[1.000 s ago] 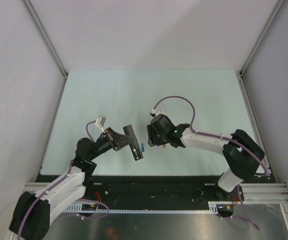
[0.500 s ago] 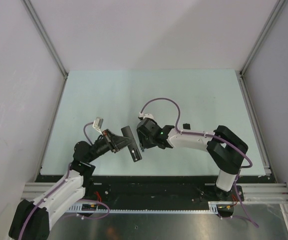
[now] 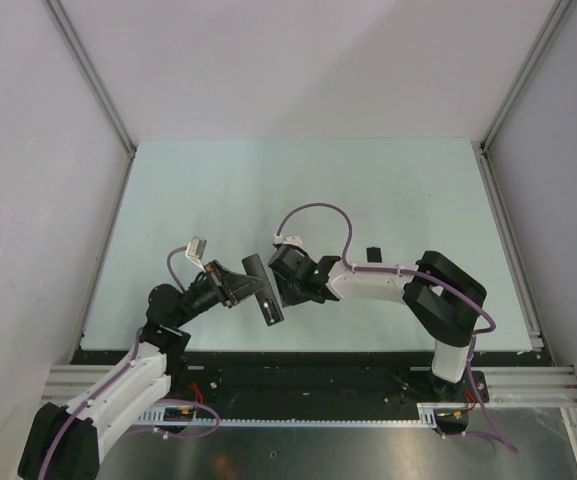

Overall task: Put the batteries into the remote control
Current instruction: Pick up the battery from the center of the board, then load the battery into the remote control.

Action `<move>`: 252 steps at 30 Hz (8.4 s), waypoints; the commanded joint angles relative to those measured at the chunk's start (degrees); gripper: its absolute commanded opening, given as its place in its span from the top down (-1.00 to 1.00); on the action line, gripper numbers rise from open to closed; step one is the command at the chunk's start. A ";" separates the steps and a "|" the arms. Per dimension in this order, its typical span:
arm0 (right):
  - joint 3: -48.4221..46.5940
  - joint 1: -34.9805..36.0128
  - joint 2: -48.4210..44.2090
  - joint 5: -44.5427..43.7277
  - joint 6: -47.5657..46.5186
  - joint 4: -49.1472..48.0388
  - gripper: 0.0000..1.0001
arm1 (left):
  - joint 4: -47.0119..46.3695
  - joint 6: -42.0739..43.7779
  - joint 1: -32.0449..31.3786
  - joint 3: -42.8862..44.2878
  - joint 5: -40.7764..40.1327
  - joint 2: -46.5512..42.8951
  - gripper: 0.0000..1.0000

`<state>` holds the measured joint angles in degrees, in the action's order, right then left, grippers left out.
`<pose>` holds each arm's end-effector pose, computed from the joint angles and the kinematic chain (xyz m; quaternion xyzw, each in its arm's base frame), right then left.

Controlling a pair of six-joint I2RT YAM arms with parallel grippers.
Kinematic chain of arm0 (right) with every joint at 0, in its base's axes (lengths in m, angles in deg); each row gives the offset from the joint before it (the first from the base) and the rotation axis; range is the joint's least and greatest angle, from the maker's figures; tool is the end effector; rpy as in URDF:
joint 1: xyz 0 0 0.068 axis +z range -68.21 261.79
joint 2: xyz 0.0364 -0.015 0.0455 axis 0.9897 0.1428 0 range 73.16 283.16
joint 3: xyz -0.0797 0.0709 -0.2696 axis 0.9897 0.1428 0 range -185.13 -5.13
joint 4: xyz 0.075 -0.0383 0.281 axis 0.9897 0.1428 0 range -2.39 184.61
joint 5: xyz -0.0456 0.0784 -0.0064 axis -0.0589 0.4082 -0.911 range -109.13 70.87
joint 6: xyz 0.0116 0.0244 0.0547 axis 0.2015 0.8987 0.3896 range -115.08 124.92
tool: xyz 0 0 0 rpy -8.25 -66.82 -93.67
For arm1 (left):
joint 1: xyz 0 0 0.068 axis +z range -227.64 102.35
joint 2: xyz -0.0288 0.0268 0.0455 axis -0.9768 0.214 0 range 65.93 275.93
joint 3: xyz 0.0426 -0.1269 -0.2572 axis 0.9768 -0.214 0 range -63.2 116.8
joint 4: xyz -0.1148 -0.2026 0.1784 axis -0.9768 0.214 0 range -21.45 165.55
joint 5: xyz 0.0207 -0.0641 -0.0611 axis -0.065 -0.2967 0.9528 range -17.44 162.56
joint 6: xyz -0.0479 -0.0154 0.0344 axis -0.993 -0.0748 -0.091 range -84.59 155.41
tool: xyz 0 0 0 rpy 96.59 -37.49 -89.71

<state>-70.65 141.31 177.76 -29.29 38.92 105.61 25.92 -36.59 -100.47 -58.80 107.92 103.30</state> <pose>0.2148 0.3491 0.1572 -0.1865 0.9372 0.1475 0.2553 0.1485 -0.0912 0.2018 -0.0446 0.6554 -0.6686 0.3484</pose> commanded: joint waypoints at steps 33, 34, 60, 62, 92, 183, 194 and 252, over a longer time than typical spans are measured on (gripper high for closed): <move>-7.96 3.14 6.76 -2.77 6.17 8.54 0.35 | 0.18 -0.85 0.77 -2.29 0.24 -4.67 1.00; -7.96 3.23 6.67 -2.77 6.08 8.54 0.37 | 0.18 -0.77 0.77 -2.21 0.24 -4.58 1.00; -3.39 3.14 -10.80 -9.26 5.73 18.20 1.00 | 0.27 -0.06 0.68 0.34 -1.68 -1.24 1.00; -3.13 3.14 -16.60 -10.50 5.55 21.63 1.00 | 0.27 0.46 0.68 1.65 -2.57 0.68 1.00; -5.68 6.30 -28.75 4.26 4.85 22.43 1.00 | -6.06 3.72 -8.20 13.44 -8.90 24.95 1.00; -13.94 -3.19 -21.01 6.46 0.46 41.42 1.00 | -25.57 -4.72 -11.45 14.76 -5.65 38.05 1.00; -15.34 -4.33 -19.26 5.32 0.72 40.89 1.00 | -25.57 -5.42 -11.89 12.91 -8.02 37.34 1.00; -19.39 -4.94 -26.37 4.88 1.25 30.80 -0.04 | -25.40 -8.15 -12.15 11.77 -9.79 40.59 1.00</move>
<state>-88.55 136.79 156.25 -23.43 40.45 141.41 3.47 -43.28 -112.26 -47.17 96.46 143.56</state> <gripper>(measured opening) 0.511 0.128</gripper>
